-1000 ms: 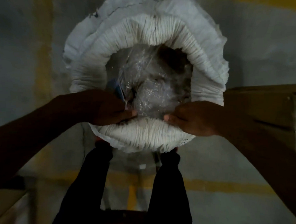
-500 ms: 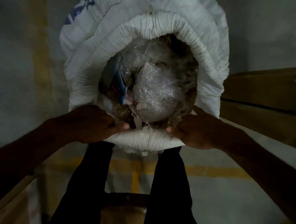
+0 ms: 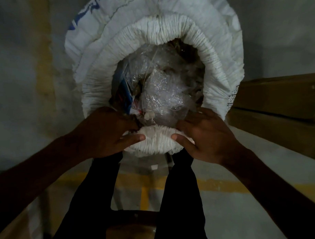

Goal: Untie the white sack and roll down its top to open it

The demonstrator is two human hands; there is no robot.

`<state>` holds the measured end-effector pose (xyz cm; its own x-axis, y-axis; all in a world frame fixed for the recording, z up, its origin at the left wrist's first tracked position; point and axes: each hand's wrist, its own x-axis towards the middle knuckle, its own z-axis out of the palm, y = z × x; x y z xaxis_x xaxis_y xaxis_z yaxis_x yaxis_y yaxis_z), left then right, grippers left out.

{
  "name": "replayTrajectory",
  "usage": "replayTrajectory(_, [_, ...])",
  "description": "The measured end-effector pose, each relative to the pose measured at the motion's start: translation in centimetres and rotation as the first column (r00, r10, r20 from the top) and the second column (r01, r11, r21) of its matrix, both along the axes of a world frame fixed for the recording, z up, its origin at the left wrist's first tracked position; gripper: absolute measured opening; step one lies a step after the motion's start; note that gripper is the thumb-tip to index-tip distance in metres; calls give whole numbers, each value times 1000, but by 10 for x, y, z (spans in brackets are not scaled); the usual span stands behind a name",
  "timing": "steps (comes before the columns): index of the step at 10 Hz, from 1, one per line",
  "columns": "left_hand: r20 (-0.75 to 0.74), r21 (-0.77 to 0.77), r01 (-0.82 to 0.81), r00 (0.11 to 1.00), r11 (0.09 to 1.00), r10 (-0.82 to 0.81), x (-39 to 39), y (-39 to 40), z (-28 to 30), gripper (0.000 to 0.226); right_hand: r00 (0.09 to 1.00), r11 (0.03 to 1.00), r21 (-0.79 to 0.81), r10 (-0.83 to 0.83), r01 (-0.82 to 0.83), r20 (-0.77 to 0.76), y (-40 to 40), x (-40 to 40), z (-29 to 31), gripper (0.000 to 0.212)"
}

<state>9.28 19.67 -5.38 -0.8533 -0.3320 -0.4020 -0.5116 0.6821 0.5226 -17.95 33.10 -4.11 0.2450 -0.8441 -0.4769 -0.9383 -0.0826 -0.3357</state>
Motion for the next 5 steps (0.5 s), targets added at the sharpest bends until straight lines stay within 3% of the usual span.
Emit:
replayTrajectory(2, [-75,-98,-185,981,978,178,-14,4,4,63,985,933,-319,-145,169,96,-6,9,-1,31])
replayTrajectory(4, [-105,-282,-304,953,910,285,-35,-2,13,82,938,803,-491,-331,338,104,-26,9,7,43])
replayTrajectory(5, [-131,-284,-342,939,896,317,-50,-14,21,90,867,764,-421,-479,489,139,-46,0,17,63])
